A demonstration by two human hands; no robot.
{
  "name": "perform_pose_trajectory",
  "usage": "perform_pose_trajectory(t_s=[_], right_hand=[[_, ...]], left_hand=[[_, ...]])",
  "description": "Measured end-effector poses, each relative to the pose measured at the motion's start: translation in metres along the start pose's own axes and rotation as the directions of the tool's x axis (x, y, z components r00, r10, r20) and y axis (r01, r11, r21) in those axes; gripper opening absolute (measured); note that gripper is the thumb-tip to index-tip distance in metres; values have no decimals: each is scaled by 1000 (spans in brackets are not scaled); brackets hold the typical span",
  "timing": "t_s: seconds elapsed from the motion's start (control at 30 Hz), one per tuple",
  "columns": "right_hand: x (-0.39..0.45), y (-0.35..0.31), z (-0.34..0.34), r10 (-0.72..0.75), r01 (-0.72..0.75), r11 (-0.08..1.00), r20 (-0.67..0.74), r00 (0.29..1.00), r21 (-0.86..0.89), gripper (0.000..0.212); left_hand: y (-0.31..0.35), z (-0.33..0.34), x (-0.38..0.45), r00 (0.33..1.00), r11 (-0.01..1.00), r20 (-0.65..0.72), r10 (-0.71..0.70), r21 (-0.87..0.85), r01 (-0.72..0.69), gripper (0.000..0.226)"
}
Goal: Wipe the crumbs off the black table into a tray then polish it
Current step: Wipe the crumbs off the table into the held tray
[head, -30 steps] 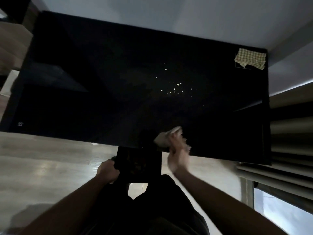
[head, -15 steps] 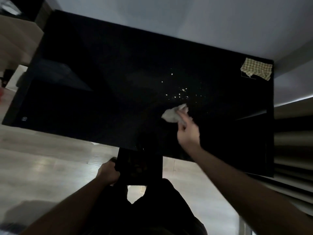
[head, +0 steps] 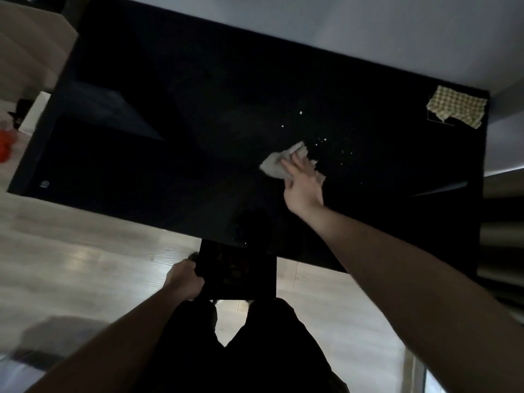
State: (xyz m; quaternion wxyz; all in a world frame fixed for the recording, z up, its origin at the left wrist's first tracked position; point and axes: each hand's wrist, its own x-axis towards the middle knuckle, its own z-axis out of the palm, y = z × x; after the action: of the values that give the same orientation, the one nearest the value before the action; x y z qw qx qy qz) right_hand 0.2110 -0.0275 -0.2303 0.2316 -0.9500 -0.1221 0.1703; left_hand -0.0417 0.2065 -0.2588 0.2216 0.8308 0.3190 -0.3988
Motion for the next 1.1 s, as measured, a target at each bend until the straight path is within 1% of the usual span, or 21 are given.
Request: perform_pose_trajectory(t_s=[0.07,0.13,0.23,0.33,0.37,0.47,0.57,0.67,0.77,0.87,0.97,1.03,1.1], right_hand=[[-42,-5,22,-104,103,994,42,994,31,51],[-91,-10,42,-151,140,986,135,979,86,51],[-156,-25,58,-231,191,962,207,951,196,52],[-181,-40,53,-324,238,928,304,896,287,53],[-178,-42,47,-322,228,923,296,899,312,52],[-142,-41,31,-233,159,902,141,962,402,50],[-78,-38,-1,-94,96,920,-24,995,380,50],[-5,-28,-33,71,-24,947,-137,988,320,48],[62,-15,-51,116,-62,966,-205,972,251,49],[117,-3,-62,118,-82,981,-207,971,176,51],[155,6,-61,133,-126,990,-114,984,69,52],[164,6,-52,131,-133,990,-39,991,-40,55],[155,-5,-40,85,-89,990,-45,995,-106,58]], left_hand=[[0,-2,-3,1000,1000,9,18,4,-18,24],[0,-5,-6,1000,1000,23,16,-8,-16,22],[5,-8,-14,999,999,28,32,-18,-32,5],[10,-11,-19,999,998,14,50,-37,-49,12],[10,-11,-19,998,998,15,54,-39,-53,12],[7,-12,-19,998,997,27,61,-52,-60,9],[5,-12,-18,998,996,21,53,-72,-52,13],[1,-9,-13,999,996,6,39,-78,-39,16],[-2,-7,-7,999,998,-15,37,-52,-37,10],[-7,-4,0,999,1000,-33,21,-19,-21,9],[-12,0,7,999,1000,-49,3,-16,-4,12],[-14,2,11,999,1000,-54,0,-24,-2,21],[-13,3,11,998,999,-58,-6,-35,4,23]])
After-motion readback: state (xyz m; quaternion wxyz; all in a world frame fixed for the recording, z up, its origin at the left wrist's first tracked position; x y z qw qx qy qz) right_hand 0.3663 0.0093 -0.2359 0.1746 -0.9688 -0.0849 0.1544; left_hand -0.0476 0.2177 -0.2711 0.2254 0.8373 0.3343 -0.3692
